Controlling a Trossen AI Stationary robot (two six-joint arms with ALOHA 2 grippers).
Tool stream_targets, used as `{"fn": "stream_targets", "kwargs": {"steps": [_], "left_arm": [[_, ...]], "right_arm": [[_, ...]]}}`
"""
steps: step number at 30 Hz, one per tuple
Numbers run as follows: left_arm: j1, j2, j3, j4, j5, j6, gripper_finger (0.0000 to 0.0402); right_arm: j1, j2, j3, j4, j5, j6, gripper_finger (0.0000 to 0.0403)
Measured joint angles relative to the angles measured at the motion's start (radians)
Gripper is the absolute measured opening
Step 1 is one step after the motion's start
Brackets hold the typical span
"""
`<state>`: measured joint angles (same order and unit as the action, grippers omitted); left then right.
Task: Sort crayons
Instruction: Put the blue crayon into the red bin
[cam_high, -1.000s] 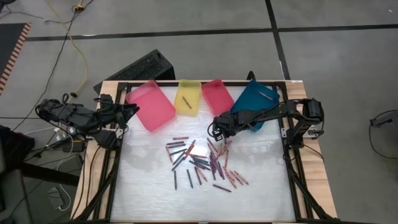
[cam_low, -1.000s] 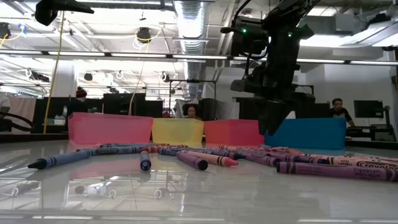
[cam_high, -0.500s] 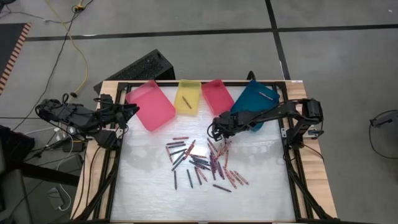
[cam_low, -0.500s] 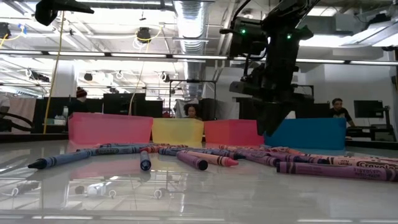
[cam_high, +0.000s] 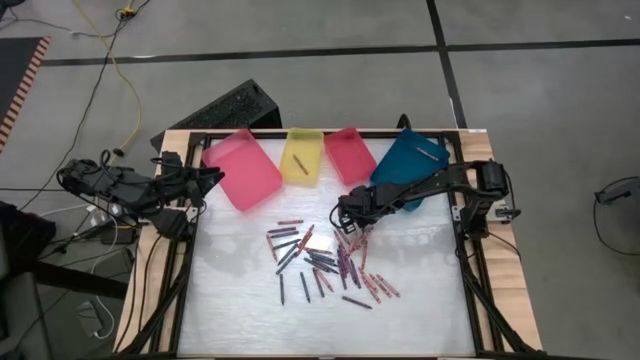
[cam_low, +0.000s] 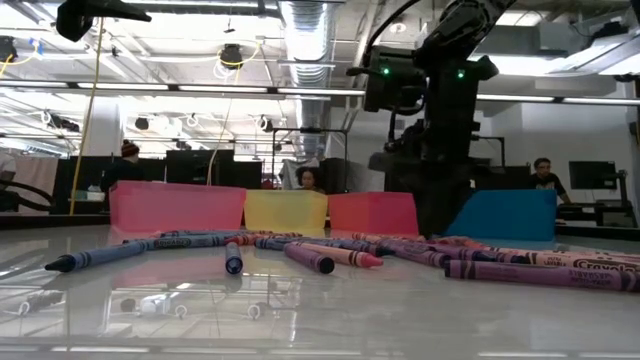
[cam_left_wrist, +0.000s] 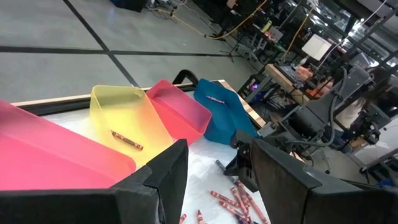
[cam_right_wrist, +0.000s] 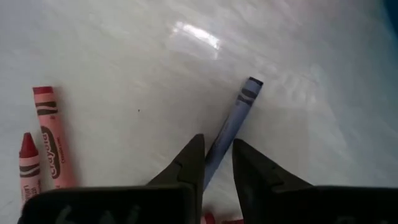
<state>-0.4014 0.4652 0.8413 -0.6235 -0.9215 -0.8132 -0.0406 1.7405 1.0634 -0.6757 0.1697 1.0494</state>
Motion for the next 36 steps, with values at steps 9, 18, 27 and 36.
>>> {"fn": "stream_targets", "kwargs": {"steps": [9,18,27,36], "left_arm": [[0.0,0.0,0.0,0.0,0.0,0.0,0.0165],[0.0,0.0,0.0,0.0,-0.001,0.0,0.0165],[0.0,0.0,0.0,0.0,-0.001,0.0,0.0165],[0.0,0.0,0.0,0.0,-0.001,0.0,0.0165]], "right_arm": [[-0.001,0.0,0.0,0.0,-0.029,0.0,0.0028],[-0.003,0.0,0.021,-0.001,-0.068,-0.009,0.0007],[-0.047,-0.007,0.177,-0.006,-0.079,-0.148,0.0005],[-0.187,-0.008,0.389,-0.083,-0.015,-0.364,0.0005]]}}
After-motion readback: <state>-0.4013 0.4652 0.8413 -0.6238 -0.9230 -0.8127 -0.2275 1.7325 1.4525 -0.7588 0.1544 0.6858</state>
